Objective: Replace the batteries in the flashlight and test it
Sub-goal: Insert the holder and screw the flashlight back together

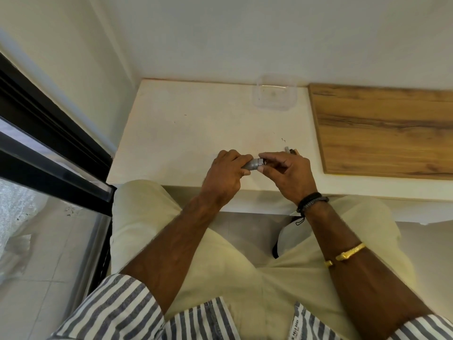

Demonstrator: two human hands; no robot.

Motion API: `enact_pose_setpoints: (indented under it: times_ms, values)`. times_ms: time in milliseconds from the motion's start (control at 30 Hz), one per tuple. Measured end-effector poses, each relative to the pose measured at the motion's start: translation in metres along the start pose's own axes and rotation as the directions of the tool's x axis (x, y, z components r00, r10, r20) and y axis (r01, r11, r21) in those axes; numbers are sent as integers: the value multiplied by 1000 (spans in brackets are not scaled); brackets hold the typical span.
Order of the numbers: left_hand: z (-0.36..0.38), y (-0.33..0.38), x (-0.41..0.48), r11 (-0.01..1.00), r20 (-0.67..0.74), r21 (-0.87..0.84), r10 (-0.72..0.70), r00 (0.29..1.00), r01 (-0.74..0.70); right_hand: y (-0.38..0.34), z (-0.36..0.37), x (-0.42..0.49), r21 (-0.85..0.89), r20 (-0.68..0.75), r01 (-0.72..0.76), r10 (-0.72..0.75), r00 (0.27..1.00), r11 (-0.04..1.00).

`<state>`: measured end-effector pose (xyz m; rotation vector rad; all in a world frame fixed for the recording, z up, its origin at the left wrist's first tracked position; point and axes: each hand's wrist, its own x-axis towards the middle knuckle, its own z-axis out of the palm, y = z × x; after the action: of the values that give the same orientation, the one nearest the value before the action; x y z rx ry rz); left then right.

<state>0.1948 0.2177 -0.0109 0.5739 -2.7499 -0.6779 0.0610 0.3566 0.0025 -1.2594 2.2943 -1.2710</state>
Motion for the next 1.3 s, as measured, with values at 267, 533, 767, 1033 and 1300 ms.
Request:
enact_pose_setpoints:
  times_ms: [267,533,767,1033,1300]
  values:
    - [2,2,-1,998,-18,21,56,998,-55,-9,4,0,-72,13,-230,231,973,971]
    - [4,-3,0,1000,-35,10,16,999,-16,-3,-4,1,104,137,-184,170,976,977]
    - [4,-4,0,999,-28,17,30,999,-29,-2,-1,-1,55,99,-159,153,983,986]
    - [7,-3,0,999,-23,1,53,998,-53,-4,6,1,-161,26,-245,252,967,956]
    - [7,-5,-1,1000,-8,15,-2,1000,2,5,2,-1,29,110,-125,121,987,992]
